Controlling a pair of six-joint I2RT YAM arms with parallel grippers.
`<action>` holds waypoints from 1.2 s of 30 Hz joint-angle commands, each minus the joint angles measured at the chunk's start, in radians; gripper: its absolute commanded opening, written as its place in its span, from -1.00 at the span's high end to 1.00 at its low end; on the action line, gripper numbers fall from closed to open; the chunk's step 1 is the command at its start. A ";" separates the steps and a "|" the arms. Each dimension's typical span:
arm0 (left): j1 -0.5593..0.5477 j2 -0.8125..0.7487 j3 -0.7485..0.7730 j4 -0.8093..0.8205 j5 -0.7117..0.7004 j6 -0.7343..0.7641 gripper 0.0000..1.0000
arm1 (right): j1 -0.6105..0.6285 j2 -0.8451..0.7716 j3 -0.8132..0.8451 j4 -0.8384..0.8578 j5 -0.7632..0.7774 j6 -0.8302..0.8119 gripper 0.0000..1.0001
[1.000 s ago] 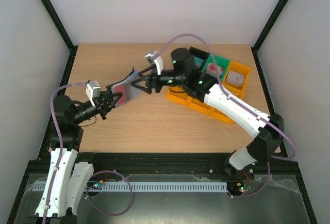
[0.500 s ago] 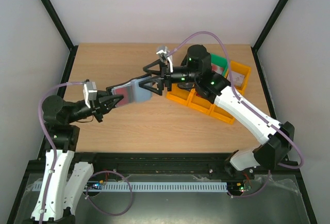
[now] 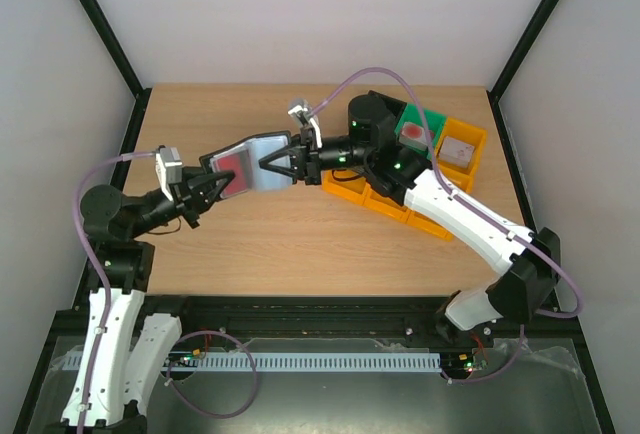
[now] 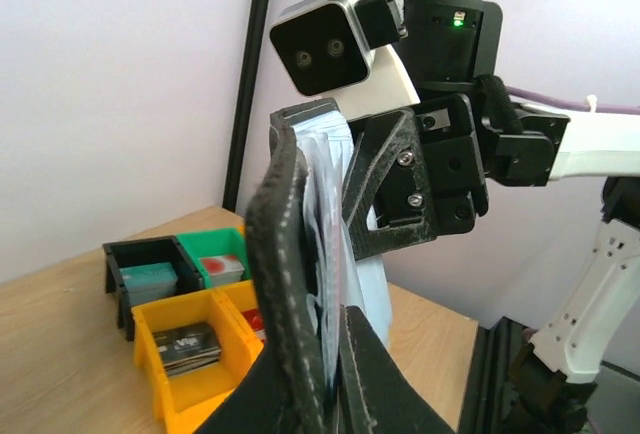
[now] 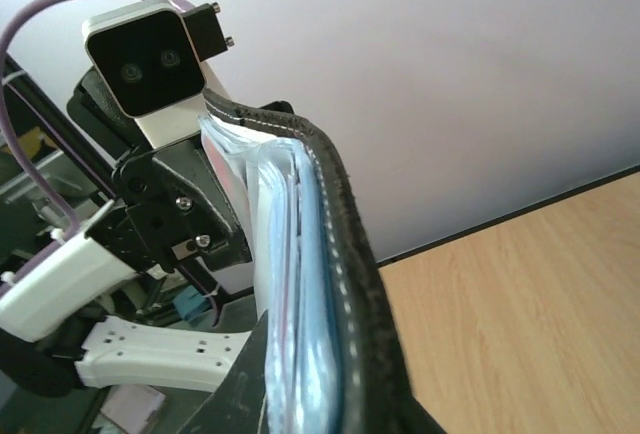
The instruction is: Take the credit cards out of the card holder
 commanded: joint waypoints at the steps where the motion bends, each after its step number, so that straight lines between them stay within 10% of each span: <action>1: -0.001 -0.008 0.013 0.051 -0.032 -0.028 0.53 | -0.002 0.010 0.006 0.059 0.046 0.042 0.97; 5: 0.008 -0.020 0.026 0.027 0.001 0.001 -0.01 | -0.047 -0.015 -0.004 0.125 0.011 0.077 0.97; 20: 0.040 -0.045 0.009 0.016 -0.115 0.056 0.49 | -0.062 -0.029 -0.009 0.112 -0.064 0.073 0.97; 36: 0.076 -0.064 -0.022 0.030 -0.114 0.067 0.57 | -0.066 -0.032 0.005 0.060 -0.091 0.040 0.97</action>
